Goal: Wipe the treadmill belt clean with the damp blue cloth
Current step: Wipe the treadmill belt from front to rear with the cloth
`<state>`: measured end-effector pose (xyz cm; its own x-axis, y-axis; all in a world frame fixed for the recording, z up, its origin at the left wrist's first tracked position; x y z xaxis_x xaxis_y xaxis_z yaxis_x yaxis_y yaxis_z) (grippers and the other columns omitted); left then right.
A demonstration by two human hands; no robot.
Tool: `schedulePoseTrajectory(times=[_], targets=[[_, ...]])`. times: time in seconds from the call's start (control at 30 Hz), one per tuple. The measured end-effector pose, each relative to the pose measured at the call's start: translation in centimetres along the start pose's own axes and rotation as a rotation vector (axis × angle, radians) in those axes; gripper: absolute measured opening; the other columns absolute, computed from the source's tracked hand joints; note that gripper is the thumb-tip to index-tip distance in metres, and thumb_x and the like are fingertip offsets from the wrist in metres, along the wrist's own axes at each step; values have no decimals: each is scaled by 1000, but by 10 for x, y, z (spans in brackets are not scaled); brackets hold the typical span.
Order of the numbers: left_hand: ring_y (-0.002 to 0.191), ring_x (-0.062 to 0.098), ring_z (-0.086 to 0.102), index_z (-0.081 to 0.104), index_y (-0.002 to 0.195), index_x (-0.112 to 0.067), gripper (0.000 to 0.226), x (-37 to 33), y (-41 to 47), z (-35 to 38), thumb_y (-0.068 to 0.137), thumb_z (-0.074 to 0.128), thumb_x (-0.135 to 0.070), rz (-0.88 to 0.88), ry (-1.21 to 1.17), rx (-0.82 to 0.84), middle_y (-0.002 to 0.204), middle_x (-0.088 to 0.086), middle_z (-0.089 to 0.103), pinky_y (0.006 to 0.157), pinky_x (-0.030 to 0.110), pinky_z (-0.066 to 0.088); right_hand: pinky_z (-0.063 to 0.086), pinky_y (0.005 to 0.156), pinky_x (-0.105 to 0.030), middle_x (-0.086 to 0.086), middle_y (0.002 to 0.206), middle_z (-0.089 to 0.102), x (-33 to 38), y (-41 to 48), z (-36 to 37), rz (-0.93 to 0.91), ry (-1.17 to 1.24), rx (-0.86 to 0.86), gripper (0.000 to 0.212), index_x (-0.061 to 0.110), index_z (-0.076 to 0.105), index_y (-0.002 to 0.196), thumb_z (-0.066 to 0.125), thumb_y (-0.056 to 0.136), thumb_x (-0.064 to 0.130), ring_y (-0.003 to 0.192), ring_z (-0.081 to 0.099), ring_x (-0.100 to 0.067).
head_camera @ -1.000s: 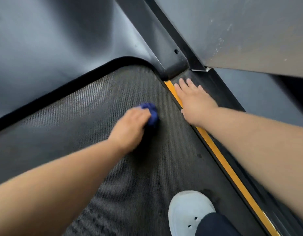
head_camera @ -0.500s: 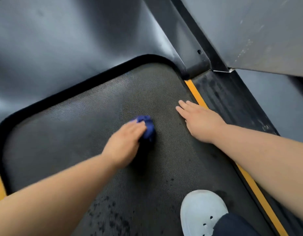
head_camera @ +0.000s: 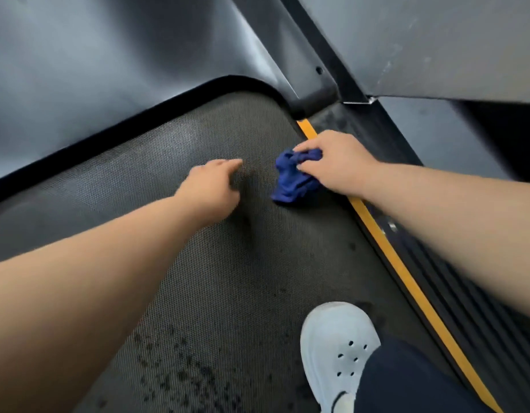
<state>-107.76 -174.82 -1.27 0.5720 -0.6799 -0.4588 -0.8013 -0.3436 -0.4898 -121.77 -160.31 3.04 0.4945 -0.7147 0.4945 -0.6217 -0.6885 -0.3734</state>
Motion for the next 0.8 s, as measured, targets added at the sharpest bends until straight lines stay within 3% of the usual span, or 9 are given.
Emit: schedulePoseTrajectory(times=[0.07, 0.17, 0.3, 0.4, 0.53, 0.6, 0.67, 0.8], targets=[[146, 25, 6, 5, 152, -32, 101, 25, -4, 10, 77, 72, -44, 19, 360, 171, 160, 4, -4, 114, 52, 19, 42, 94, -35, -4, 128, 50, 5, 12, 11, -129, -383, -10, 32, 22, 61, 123, 51, 93, 16, 115, 45, -27], [145, 19, -16, -9, 150, -33, 116, 38, -4, 23, 73, 77, -44, 72, 396, 277, 154, 2, -30, 114, 53, 6, 39, 88, -36, -6, 131, 42, 5, 21, 45, -164, -685, -39, 31, 17, 54, 125, 43, 96, 16, 115, 39, -31], [144, 19, -21, -11, 149, -34, 115, 41, -1, 26, 76, 77, -37, 67, 376, 263, 152, 0, -34, 114, 56, 3, 40, 89, -40, -11, 128, 47, -4, -8, 73, 61, -445, -127, 40, 13, 48, 133, 44, 97, 30, 112, 42, -33], [144, 19, -21, -12, 149, -33, 116, 41, 0, 26, 75, 77, -38, 69, 383, 258, 152, 1, -34, 114, 57, 4, 50, 81, -44, -13, 115, 57, 7, -43, 100, -113, -399, -222, 47, 10, 58, 124, 61, 87, 38, 97, 51, -37], [144, 19, -21, -13, 149, -33, 115, 42, 0, 26, 77, 76, -39, 71, 392, 263, 152, 1, -34, 115, 57, 4, 53, 65, -41, -12, 105, 61, -4, -26, 98, -284, -507, -188, 36, 9, 65, 112, 74, 79, 18, 84, 55, -38], [144, 19, -21, -13, 149, -33, 114, 44, 1, 27, 78, 75, -40, 76, 391, 259, 152, 1, -34, 116, 57, 5, 46, 69, -38, -10, 110, 56, -9, 5, 76, -197, -587, -241, 28, 12, 60, 111, 67, 84, 14, 90, 51, -36], [144, 19, -21, -14, 149, -33, 113, 43, 1, 28, 78, 74, -41, 83, 395, 257, 152, 2, -34, 116, 57, 5, 38, 77, -36, -7, 120, 52, -18, 27, 64, -57, -618, -282, 29, 14, 53, 122, 53, 93, 17, 103, 44, -33], [144, 19, -21, -13, 149, -33, 113, 41, 0, 26, 77, 74, -41, 81, 393, 259, 152, 0, -34, 114, 56, 3, 41, 88, -37, -6, 121, 56, -14, -9, 82, 28, -426, -389, 32, 13, 56, 123, 52, 92, 20, 105, 46, -32]])
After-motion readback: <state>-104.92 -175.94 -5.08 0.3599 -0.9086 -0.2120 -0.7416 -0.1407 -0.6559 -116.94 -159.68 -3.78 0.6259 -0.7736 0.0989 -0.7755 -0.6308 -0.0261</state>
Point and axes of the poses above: each hand's wrist, its own y-axis towards the middle knuckle, its own z-axis out of the palm, x = y × z, the point moved 5 cm from there along y, towards the middle knuckle
